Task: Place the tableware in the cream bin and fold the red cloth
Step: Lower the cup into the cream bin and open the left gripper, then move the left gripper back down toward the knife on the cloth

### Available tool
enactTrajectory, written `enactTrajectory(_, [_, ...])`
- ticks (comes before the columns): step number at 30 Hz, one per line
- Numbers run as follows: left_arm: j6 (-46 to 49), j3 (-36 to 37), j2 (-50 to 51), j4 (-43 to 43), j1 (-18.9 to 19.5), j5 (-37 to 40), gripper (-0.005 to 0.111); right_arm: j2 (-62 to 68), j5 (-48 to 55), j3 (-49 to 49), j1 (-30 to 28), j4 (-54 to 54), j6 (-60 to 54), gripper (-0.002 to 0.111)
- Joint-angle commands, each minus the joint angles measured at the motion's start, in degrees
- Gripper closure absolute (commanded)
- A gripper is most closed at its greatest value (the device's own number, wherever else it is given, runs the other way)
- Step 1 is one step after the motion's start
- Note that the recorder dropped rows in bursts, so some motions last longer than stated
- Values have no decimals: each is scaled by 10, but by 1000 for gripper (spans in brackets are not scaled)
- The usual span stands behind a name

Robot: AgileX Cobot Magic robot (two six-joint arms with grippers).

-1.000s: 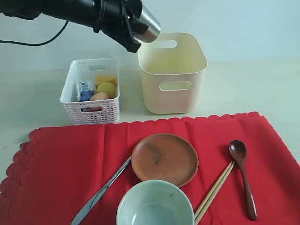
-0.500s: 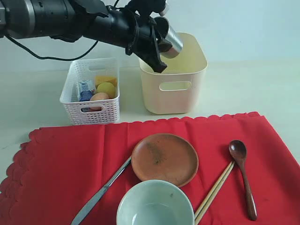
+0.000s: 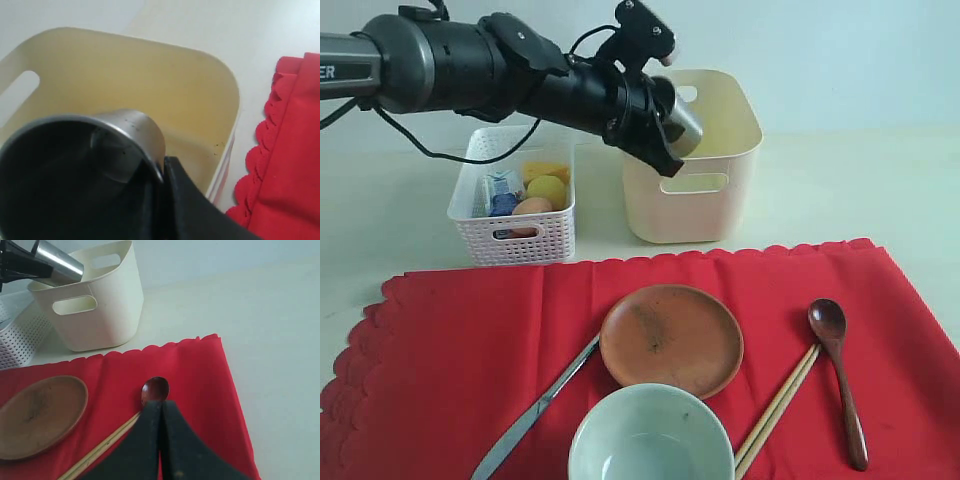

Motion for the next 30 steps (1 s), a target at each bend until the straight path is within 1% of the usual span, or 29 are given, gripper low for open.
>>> enactTrajectory(1, [-12, -4, 1, 5, -1, 19, 90, -3, -7, 2, -3, -5, 1, 108])
enactTrajectory(5, [-12, -4, 1, 10, -1, 19, 60, -3, -7, 2, -3, -5, 1, 108])
enactTrajectory(6, [-12, -4, 1, 11, -1, 16, 55, -3, -7, 2, -3, -5, 1, 108])
enactTrajectory(8, [-12, -4, -2, 11, -1, 10, 51, -3, -7, 2, -3, -5, 1, 108])
enactTrajectory(13, [-12, -4, -43, 13, -1, 0, 52, -3, -7, 2, -3, -5, 1, 108])
enactTrajectory(15, [-12, -4, -66, 18, -1, 18, 54, -3, -7, 2, -3, -5, 1, 108])
enactTrajectory(18, [-18, -4, -98, 23, -1, 76, 67, -3, -7, 2, -3, -5, 1, 108])
enactTrajectory(20, [-48, -4, -114, 41, -1, 103, 68, -3, -7, 2, -3, -5, 1, 108])
enactTrajectory(23, [-143, -4, -132, 134, -1, 143, 68, -3, -7, 2, -3, -5, 1, 108])
enactTrajectory(26, [-260, -4, -148, 243, -1, 200, 68, -3, -7, 2, -3, -5, 1, 108])
enactTrajectory(28, [-303, -4, -154, 293, -1, 232, 74, -3, -7, 2, -3, -5, 1, 108])
enactTrajectory(30, [-330, -4, -159, 324, -1, 257, 88, -3, -7, 2, -3, -5, 1, 108])
